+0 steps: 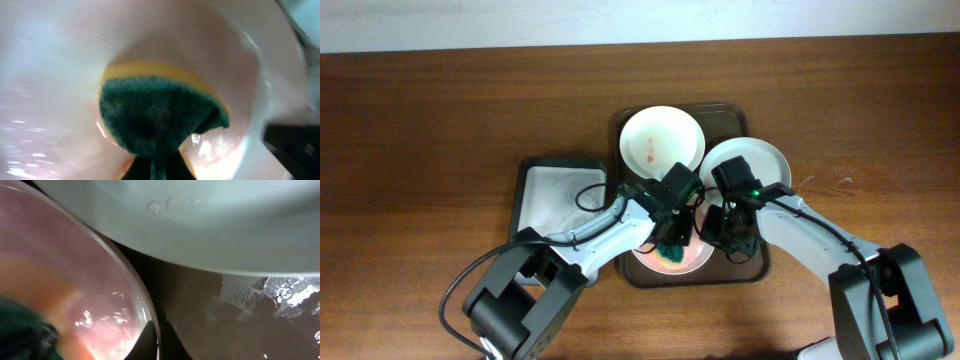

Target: Clean dirty plates on tray and stack at the side

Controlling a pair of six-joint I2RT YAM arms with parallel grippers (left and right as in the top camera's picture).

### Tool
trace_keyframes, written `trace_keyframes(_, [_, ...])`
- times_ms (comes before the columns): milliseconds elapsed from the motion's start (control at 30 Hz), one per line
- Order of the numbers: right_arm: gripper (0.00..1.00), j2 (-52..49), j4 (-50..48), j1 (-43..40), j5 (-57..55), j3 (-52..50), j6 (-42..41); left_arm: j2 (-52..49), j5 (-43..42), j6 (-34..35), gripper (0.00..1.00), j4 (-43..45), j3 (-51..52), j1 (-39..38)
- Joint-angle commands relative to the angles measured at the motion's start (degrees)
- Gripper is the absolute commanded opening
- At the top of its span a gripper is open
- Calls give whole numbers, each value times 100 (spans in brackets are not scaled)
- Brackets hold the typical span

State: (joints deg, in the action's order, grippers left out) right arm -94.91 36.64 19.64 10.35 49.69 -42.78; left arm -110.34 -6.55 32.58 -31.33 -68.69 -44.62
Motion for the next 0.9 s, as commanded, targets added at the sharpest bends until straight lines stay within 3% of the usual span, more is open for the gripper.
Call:
trace_keyframes(0, [4, -92, -264, 11, -181, -11, -278, -181, -752, -33, 0, -339, 214, -179])
trace_keyframes(100, [4, -92, -262, 11, -179, -11, -278, -179, 1045, -35, 0, -1051, 212, 72])
trace_keyframes(367, [4, -92, -170, 13, -181, -11, -269, -129, 3370, -55, 0, -1453, 98, 951])
trace_keyframes(567, [4, -92, -125, 17, -184, -11, 229, 120, 3235, -57, 0, -1467, -522, 879])
trace_keyframes(733, [4, -92, 31, 17, -179, -11, 846, 1757, 2205, -518, 0, -1803, -553, 981])
trace_keyframes(867, [4, 52, 81, 17, 280, 46, 1991, 2986, 2190, -918, 0, -2664, -538, 1784])
